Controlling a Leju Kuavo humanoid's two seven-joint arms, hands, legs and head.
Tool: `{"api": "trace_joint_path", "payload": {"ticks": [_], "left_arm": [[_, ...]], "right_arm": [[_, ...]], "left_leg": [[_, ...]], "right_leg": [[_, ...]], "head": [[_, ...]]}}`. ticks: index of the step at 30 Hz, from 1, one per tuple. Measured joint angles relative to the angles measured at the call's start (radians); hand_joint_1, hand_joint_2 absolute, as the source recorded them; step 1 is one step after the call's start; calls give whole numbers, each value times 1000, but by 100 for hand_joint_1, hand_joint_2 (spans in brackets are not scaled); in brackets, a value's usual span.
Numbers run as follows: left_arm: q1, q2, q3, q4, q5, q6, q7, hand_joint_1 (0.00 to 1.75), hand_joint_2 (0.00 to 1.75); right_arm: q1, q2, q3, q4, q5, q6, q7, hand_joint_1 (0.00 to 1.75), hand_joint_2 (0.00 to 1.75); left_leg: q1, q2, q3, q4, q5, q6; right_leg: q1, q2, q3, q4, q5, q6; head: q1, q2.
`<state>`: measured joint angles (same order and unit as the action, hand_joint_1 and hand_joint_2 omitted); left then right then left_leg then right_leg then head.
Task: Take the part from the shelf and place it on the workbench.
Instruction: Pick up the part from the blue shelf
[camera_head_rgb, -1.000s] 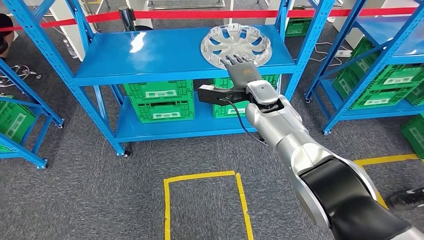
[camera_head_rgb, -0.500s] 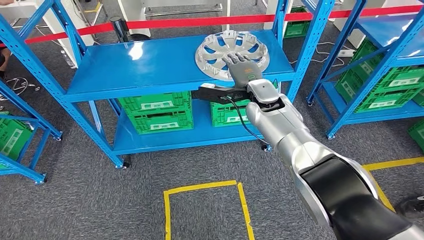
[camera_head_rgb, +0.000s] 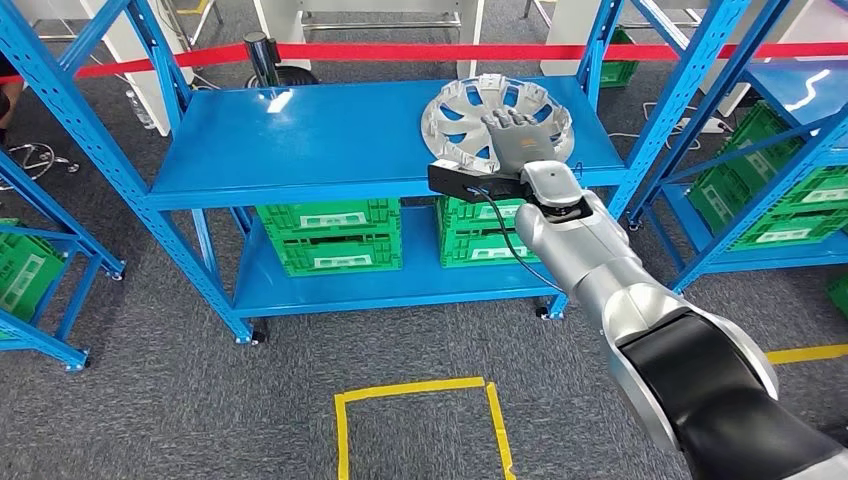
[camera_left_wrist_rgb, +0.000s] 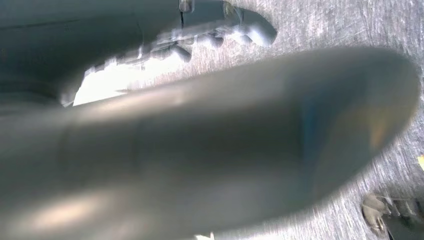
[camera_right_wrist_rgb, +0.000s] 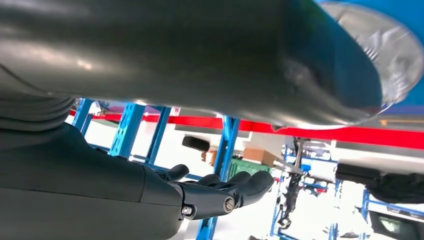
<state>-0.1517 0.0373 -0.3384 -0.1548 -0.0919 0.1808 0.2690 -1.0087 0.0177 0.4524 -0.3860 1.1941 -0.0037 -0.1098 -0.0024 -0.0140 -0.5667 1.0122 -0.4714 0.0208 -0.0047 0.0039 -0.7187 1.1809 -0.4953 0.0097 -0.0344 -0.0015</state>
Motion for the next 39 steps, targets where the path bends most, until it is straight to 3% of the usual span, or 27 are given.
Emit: {"api": "trace_joint_path", "payload": {"ticks": [1,3,7,9,11,13,14,16,18,22,24,27,28,29,31,33,35,37,39], "left_arm": [[0,-1,0,0,0,0,0,0,0],[-2,-2,0,0,0,0,0,0,0],[-2,0,0,-1,0,0,0,0,0],[-4,1,0,-1,0,0,0,0,0],[-5,0,0,-1,0,0,0,0,0],[-3,0,0,-1,0,1,0,0,0],[-1,1,0,0,0,2,0,0,0],[1,2,0,0,0,2,0,0,0],[-2,3,0,0,0,3,0,0,0],[-5,1,0,-1,0,3,1,0,0],[-7,1,0,-1,1,5,1,0,0],[-7,2,0,-1,2,8,0,0,0],[-6,2,0,-1,3,8,0,0,0],[-4,2,0,-1,3,8,0,0,0],[-4,1,0,-1,3,8,0,0,0],[-5,1,0,-1,3,8,0,0,0],[-6,1,0,-1,3,9,0,0,0],[-5,3,0,-1,3,9,1,0,0],[-6,4,0,-1,4,10,0,0,0]], "right_arm": [[0,-10,0,2,-3,0,3,0,0],[-1,-26,0,6,-8,-1,7,0,0],[-4,-44,0,9,-16,-1,16,0,0],[-5,-47,0,10,-19,0,27,0,0],[-5,-51,1,14,-22,2,37,0,0],[-1,-56,2,21,-26,4,43,0,0],[0,-58,2,23,-29,4,44,0,0],[1,-60,3,26,-32,3,43,0,0],[2,-60,3,27,-35,0,40,0,0],[6,-60,4,28,-38,-5,39,0,0],[5,-60,5,28,-38,-8,40,0,0],[15,-60,6,28,-38,-10,40,0,0],[20,-60,6,29,-38,-10,40,0,0],[24,-60,6,29,-38,-10,40,0,0],[26,-60,6,29,-38,-10,40,0,0],[24,-60,6,29,-39,-11,40,0,0],[24,-60,6,30,-39,-11,40,0,0],[25,-60,6,30,-40,-11,41,0,0],[23,-60,6,30,-40,-11,40,0,0]], "left_leg": [[-3,-1,11,1,-10,-2],[-6,-4,23,1,-26,-10],[-7,-2,30,26,-38,-32],[-3,1,-13,104,-60,-42],[4,4,-92,216,-100,-52],[8,6,-146,257,-116,-58],[9,8,-149,230,-95,-58],[9,10,-123,108,5,-56],[7,11,-97,14,67,-47],[7,11,-71,-6,69,-17],[8,10,-57,-7,63,-6],[7,7,-46,-5,47,1],[7,6,-41,-3,40,0],[7,5,-34,-1,32,-1],[7,4,-17,3,15,-6],[5,3,-5,4,1,-16],[3,2,2,6,-4,-30],[3,2,5,19,-10,-42],[5,5,-26,80,-29,-54]], "right_leg": [[5,0,18,-69,48,-10],[15,-1,44,-152,91,-22],[10,1,74,-173,86,-41],[4,2,94,-177,79,-47],[2,2,107,-177,66,-49],[1,3,124,-176,51,-46],[-1,3,134,-176,42,-43],[-3,4,157,-175,23,-36],[-1,6,170,-173,7,-25],[0,5,176,-149,-10,0],[-3,2,138,-78,-39,10],[-4,1,18,97,-99,19],[-4,1,-6,115,-95,18],[-4,1,-11,95,-70,16],[-2,0,25,-33,24,8],[4,0,65,-139,63,-2],[8,0,78,-161,55,-15],[3,0,93,-165,62,-28],[-1,0,110,-167,55,-39]], "head": [[0,0],[1,0],[2,0],[-3,0],[-6,0],[-6,0],[-6,0],[-6,0],[-6,0],[-3,0],[-2,0],[-1,0],[0,0],[0,0],[0,0],[0,0],[1,0],[1,0],[-1,0]]}}
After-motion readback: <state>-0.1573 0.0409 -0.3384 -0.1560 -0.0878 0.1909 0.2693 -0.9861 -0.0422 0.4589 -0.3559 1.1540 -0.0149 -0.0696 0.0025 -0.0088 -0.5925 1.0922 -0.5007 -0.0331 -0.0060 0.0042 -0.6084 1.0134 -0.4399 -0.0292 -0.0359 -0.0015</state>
